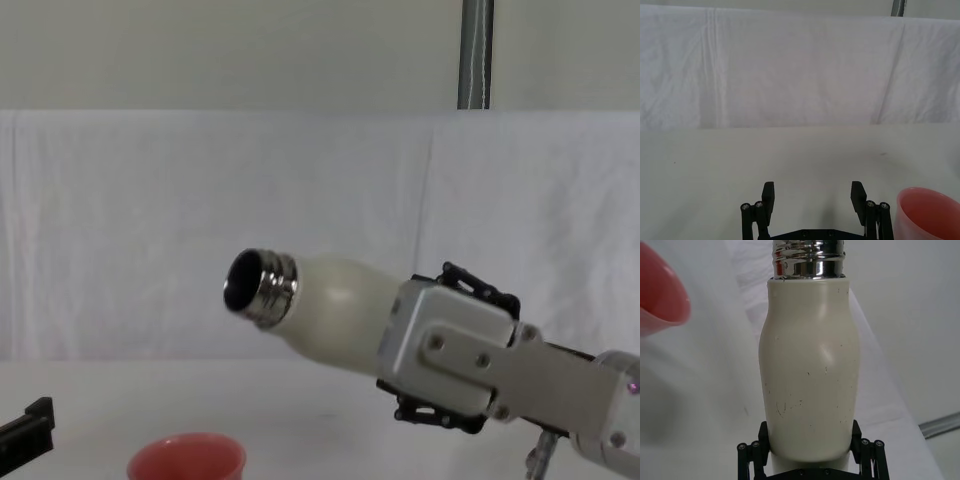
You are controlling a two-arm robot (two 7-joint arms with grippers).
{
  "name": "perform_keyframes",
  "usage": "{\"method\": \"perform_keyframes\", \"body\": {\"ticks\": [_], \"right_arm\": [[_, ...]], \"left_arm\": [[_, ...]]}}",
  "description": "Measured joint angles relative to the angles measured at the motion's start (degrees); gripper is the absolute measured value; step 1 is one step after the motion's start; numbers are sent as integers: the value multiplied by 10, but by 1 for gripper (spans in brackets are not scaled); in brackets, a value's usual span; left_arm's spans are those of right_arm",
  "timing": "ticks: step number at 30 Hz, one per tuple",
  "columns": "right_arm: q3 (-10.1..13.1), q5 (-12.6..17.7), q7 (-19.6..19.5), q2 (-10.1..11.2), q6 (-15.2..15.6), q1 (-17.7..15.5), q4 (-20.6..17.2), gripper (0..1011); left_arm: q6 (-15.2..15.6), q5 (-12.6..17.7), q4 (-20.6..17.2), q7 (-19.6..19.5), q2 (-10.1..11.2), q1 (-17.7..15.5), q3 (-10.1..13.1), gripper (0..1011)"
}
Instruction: Grasp the thermos with one hand and pour water into the cup lid.
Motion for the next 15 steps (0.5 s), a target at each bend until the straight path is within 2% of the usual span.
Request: {"method": "perform_keyframes", "body": {"ticks": [15], "right_arm": [[-39,-48,-3,14,-4,23,18,949]], "left_arm": [[0,0,0,0,0,0,0,1001]]}}
